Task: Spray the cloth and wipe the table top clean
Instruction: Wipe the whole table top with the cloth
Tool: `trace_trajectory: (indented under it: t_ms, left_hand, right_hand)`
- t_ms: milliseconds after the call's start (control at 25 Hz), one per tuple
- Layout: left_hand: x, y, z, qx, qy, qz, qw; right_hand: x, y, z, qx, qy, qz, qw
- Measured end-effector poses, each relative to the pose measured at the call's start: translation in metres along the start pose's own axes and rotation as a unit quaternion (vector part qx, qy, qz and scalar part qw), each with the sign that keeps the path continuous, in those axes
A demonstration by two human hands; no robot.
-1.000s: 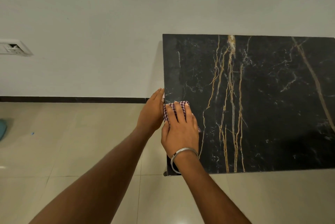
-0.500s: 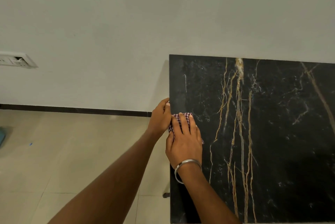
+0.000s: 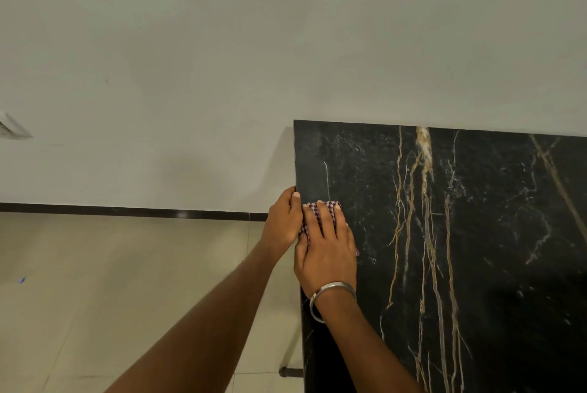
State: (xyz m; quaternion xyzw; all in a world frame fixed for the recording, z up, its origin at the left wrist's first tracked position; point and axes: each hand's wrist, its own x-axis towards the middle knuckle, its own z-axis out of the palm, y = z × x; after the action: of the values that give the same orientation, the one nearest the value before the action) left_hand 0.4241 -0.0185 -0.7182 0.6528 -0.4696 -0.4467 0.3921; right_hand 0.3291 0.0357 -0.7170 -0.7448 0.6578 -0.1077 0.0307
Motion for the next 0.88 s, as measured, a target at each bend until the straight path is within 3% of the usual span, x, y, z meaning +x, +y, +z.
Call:
trace_trajectory:
  t_ms: [880]
  left_hand:
    - [0.110, 0.028, -0.007, -0.001, 0.047, -0.014, 0.999]
  right_hand:
    - [0.157, 0.001, 0.022, 0.008, -0.018, -0.051, 0.998]
